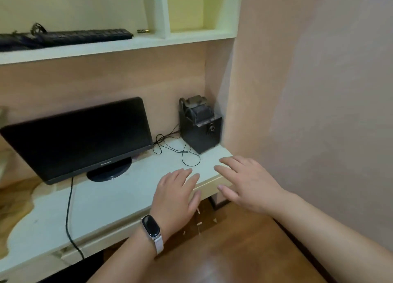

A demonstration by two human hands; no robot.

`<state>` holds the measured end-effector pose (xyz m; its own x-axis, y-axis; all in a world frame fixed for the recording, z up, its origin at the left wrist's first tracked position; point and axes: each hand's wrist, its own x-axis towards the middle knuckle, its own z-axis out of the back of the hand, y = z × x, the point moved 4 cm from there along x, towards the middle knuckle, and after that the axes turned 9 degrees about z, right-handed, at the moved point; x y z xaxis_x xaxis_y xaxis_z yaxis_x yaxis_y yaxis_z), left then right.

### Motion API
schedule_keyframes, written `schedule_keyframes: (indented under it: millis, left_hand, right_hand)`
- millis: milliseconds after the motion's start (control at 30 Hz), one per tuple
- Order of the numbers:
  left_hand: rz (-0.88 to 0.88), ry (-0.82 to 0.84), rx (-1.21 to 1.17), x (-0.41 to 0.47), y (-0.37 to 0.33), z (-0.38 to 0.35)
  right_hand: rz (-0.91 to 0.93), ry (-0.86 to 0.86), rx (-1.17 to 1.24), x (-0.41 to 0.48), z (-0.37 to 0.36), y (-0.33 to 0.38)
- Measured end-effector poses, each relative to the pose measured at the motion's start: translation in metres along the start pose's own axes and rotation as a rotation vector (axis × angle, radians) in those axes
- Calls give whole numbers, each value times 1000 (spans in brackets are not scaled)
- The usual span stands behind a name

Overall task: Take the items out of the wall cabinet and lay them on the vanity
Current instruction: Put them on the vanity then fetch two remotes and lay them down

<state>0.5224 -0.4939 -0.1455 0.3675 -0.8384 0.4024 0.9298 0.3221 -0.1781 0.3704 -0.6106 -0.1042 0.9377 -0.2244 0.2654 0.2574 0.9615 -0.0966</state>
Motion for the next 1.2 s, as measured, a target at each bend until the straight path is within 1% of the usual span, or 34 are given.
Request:
schedule_keyframes:
  millis: [100, 233, 333, 467, 633, 967, 1200]
  left_hand:
    - [-35, -19, 17, 38, 24, 2]
    - [-70, -66, 2, 83, 38, 8]
    - [-74, -102, 12, 118, 44, 12]
    - [-87, -173, 3, 162, 46, 21]
    - [-109, -304, 41, 221, 38, 41]
    - [-30, -490, 110, 343, 5, 99]
    - [-53, -728, 103, 416, -29, 165]
  right_hand:
    - [-1, -5, -36, 40, 1, -12]
    - [-26, -13, -66, 77, 9, -33]
    - [-25, -61, -112, 100, 19, -53]
    - [-5, -159, -117, 129, 32, -83]
    - [47, -266, -132, 173, 54, -134]
    - [153, -409, -152, 253, 122, -248]
    - [235, -571, -12, 304, 190, -300]
